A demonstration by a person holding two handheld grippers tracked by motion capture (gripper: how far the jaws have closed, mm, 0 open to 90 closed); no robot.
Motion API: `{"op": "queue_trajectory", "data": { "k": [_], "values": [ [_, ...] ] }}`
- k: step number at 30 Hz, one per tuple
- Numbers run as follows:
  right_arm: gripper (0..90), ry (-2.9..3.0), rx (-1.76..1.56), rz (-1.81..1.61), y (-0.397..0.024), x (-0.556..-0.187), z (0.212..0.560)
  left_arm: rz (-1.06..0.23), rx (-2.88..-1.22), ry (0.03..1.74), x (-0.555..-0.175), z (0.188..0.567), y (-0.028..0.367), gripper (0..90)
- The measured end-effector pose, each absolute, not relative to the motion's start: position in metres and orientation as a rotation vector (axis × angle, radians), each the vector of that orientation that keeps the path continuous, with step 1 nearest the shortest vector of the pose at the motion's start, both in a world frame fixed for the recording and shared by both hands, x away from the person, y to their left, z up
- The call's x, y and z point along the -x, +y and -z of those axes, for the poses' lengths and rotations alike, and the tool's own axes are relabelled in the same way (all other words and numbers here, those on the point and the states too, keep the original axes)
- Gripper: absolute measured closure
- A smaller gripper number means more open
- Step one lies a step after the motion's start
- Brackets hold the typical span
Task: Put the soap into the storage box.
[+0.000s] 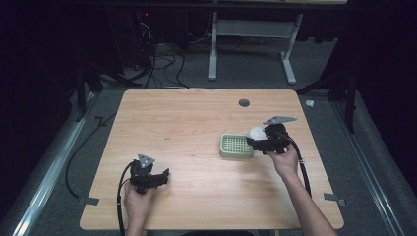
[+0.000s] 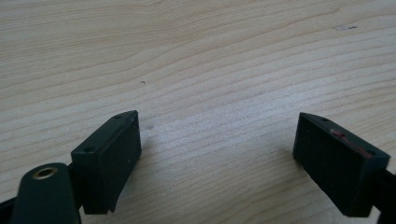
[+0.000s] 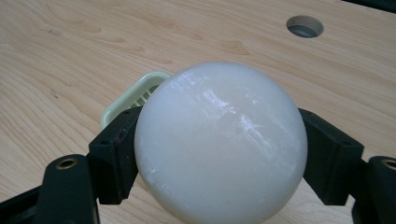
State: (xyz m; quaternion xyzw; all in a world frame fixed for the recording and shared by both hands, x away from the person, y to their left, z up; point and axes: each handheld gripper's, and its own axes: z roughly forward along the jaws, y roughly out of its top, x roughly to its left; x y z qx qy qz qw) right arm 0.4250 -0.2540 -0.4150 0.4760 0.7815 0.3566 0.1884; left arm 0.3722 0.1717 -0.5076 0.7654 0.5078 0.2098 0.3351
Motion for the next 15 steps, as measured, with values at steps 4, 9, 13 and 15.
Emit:
{"op": "queue_trajectory", "data": {
  "k": [4, 9, 13, 15],
  "values": [
    [24.5, 2.212, -1.333, -1.014, -0.246, -0.427, 0.415, -0.547, -1.997, 1.325, -0.372, 0.508, 0.172, 15.9],
    [24.5, 2.234, -1.303, -1.035, -0.233, -0.428, 0.415, -0.547, -1.997, 1.325, -0.372, 0.508, 0.172, 15.9],
    [24.4, 2.257, -1.285, -1.032, -0.223, -0.431, 0.417, -0.547, -1.997, 1.325, -0.372, 0.508, 0.172, 15.9],
    [24.4, 2.268, -1.285, -1.025, -0.219, -0.433, 0.420, -0.546, -1.997, 1.325, -0.372, 0.508, 0.172, 15.9]
  ]
}}
